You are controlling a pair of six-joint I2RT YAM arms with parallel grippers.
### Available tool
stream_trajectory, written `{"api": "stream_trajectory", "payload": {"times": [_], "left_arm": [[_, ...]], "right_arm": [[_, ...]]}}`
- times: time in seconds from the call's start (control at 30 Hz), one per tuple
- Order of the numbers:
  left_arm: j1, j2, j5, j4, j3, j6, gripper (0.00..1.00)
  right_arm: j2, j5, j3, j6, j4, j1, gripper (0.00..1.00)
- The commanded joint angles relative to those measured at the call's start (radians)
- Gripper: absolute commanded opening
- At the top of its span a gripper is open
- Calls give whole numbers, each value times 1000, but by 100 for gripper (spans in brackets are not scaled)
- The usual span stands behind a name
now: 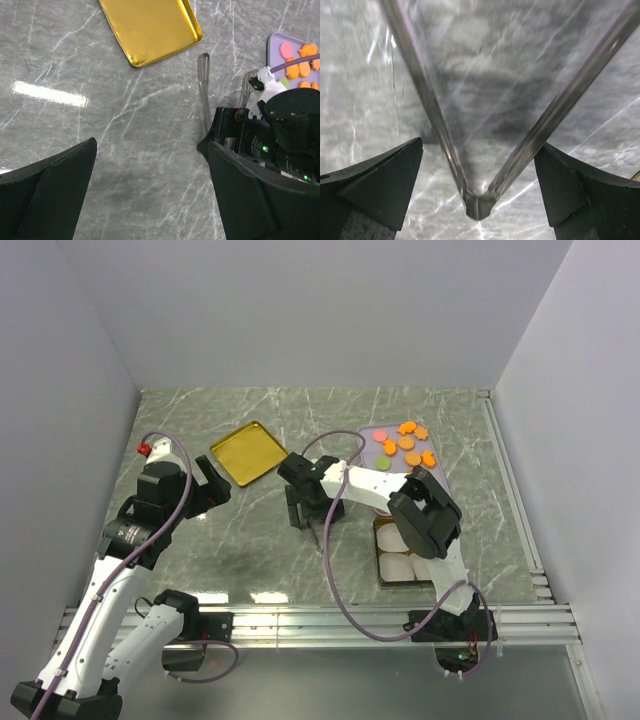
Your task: Pack the cookies
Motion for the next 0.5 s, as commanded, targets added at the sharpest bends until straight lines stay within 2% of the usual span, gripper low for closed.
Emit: {"api": "stream_trajectory", "payload": {"times": [0.0,0.23,0.47], "left_arm": [[5,-7,1,27,-2,-7,99],[5,-4,10,30,-4,-4,99],[3,-2,16,30,-4,-2,99]], "right_arm": [[21,84,66,46,-60,2,97],[41,107,84,103,-90,2,90],[46,49,14,183,-31,3,75]]}}
